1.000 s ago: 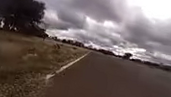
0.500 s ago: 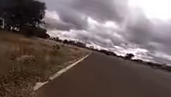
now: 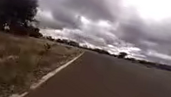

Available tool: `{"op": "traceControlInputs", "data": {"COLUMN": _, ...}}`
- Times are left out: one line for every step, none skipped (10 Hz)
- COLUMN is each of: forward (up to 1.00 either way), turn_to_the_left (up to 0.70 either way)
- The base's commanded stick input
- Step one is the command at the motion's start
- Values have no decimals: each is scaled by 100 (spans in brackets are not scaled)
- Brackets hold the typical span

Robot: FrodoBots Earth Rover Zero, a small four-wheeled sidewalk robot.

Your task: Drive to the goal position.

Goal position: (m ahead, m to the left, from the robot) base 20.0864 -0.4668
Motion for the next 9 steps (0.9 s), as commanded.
{"op": "traceControlInputs", "data": {"forward": 85, "turn_to_the_left": -22}}
{"op": "traceControlInputs", "data": {"forward": 85, "turn_to_the_left": -5}}
{"op": "traceControlInputs", "data": {"forward": 85, "turn_to_the_left": 4}}
{"op": "traceControlInputs", "data": {"forward": 85, "turn_to_the_left": 4}}
{"op": "traceControlInputs", "data": {"forward": 85, "turn_to_the_left": -30}}
{"op": "traceControlInputs", "data": {"forward": 85, "turn_to_the_left": -30}}
{"op": "traceControlInputs", "data": {"forward": 85, "turn_to_the_left": 4}}
{"op": "traceControlInputs", "data": {"forward": 85, "turn_to_the_left": 4}}
{"op": "traceControlInputs", "data": {"forward": 85, "turn_to_the_left": 4}}
